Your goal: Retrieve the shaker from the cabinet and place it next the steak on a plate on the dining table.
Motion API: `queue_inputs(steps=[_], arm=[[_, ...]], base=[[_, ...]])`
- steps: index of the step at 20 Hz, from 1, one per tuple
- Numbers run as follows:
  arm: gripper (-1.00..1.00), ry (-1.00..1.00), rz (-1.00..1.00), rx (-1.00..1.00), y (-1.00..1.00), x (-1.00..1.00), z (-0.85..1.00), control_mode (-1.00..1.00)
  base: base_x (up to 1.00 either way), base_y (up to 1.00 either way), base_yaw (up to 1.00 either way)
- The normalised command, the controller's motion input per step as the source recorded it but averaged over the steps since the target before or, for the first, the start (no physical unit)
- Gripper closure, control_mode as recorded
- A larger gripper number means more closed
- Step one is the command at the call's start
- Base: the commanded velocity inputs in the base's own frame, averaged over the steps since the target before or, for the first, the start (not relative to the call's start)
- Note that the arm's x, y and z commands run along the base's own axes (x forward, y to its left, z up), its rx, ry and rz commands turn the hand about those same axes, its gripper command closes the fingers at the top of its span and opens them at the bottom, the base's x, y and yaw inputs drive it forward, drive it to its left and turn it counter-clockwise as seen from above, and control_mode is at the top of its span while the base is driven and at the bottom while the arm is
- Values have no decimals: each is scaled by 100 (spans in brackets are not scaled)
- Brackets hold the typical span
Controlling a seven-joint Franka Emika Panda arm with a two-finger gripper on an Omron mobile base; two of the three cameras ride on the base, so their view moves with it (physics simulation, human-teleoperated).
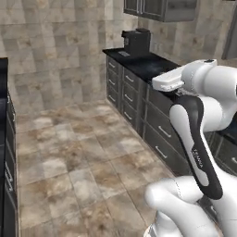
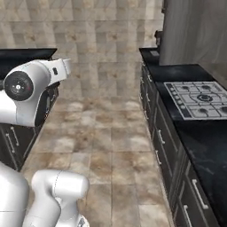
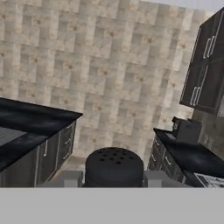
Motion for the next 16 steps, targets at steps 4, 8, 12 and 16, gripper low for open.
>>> queue_inputs(steps=[4, 8, 12, 16], arm=[[100, 0, 0, 0, 0, 0, 0, 100], [100, 0, 0, 0, 0, 0, 0, 100], [100, 0, 0, 0, 0, 0, 0, 100], [100, 0, 0, 0, 0, 0, 0, 100]], base=[[0, 49, 50], [0, 48, 49], [0, 46, 49], [0, 40, 49]])
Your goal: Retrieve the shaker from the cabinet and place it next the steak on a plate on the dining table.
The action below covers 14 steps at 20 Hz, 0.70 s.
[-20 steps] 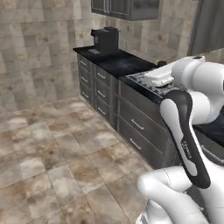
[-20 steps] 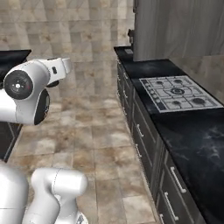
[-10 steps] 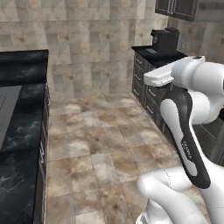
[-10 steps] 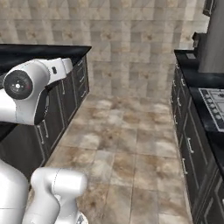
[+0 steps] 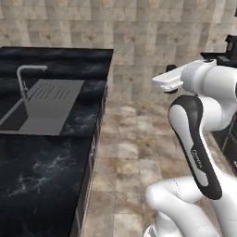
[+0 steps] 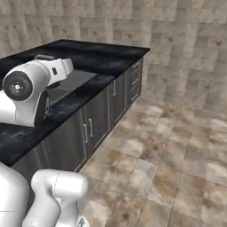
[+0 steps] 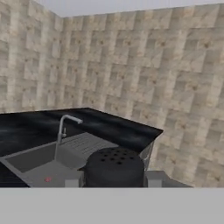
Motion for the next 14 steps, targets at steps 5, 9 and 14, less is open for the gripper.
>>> queue_inputs(steps=[5, 9, 14], arm=[[100, 0, 0, 0, 0, 0, 0, 100], [100, 0, 0, 0, 0, 0, 0, 100], [100, 0, 0, 0, 0, 0, 0, 100]], base=[[0, 41, 49], [-1, 47, 44], [-27, 44, 41]])
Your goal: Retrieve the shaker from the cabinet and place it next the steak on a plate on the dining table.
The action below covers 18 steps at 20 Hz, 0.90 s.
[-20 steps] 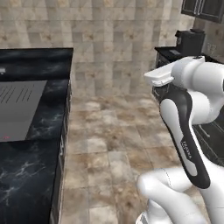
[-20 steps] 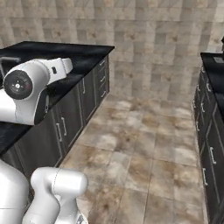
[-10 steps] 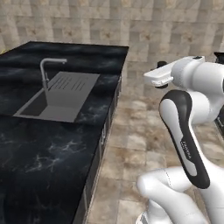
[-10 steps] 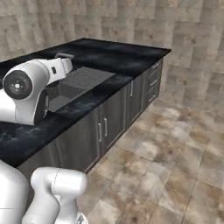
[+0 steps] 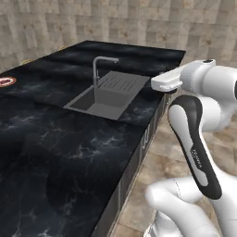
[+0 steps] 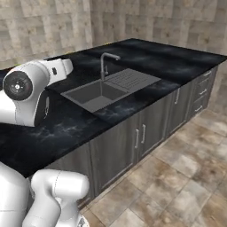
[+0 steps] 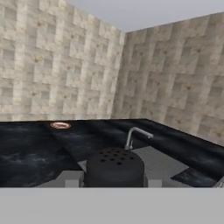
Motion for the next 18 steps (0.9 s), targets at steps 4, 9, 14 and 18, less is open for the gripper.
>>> queue_inputs(steps=[4, 9, 14, 18], arm=[[100, 0, 0, 0, 0, 0, 0, 100], [100, 0, 0, 0, 0, 0, 0, 100], [100, 0, 0, 0, 0, 0, 0, 100], [100, 0, 0, 0, 0, 0, 0, 100]], base=[[-27, 45, 40], [-30, 51, 39], [-39, 62, 38], [-45, 68, 37]])
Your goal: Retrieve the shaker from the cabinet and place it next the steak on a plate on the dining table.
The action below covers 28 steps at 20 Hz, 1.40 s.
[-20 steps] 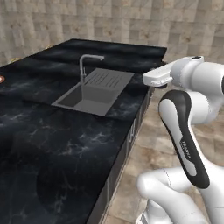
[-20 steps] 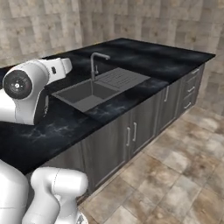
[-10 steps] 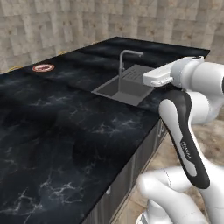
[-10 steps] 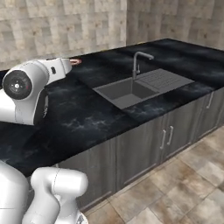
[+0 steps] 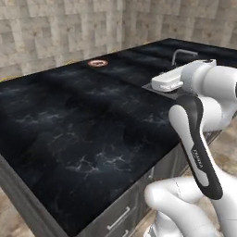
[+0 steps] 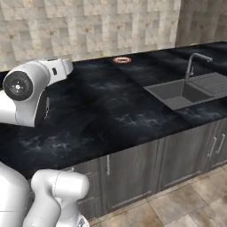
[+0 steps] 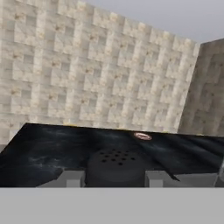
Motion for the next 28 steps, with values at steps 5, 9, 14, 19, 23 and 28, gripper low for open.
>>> queue_inputs(steps=[5, 9, 14, 19, 23, 28], arm=[[100, 0, 0, 0, 0, 0, 0, 100], [100, 0, 0, 0, 0, 0, 0, 100], [100, 0, 0, 0, 0, 0, 0, 100], [100, 0, 0, 0, 0, 0, 0, 100], [100, 0, 0, 0, 0, 0, 0, 100], [100, 0, 0, 0, 0, 0, 0, 100]], base=[[-24, 90, 30], [-21, 100, 25], [-18, 100, 22], [-14, 100, 21], [8, 91, 24], [75, 44, 12]])
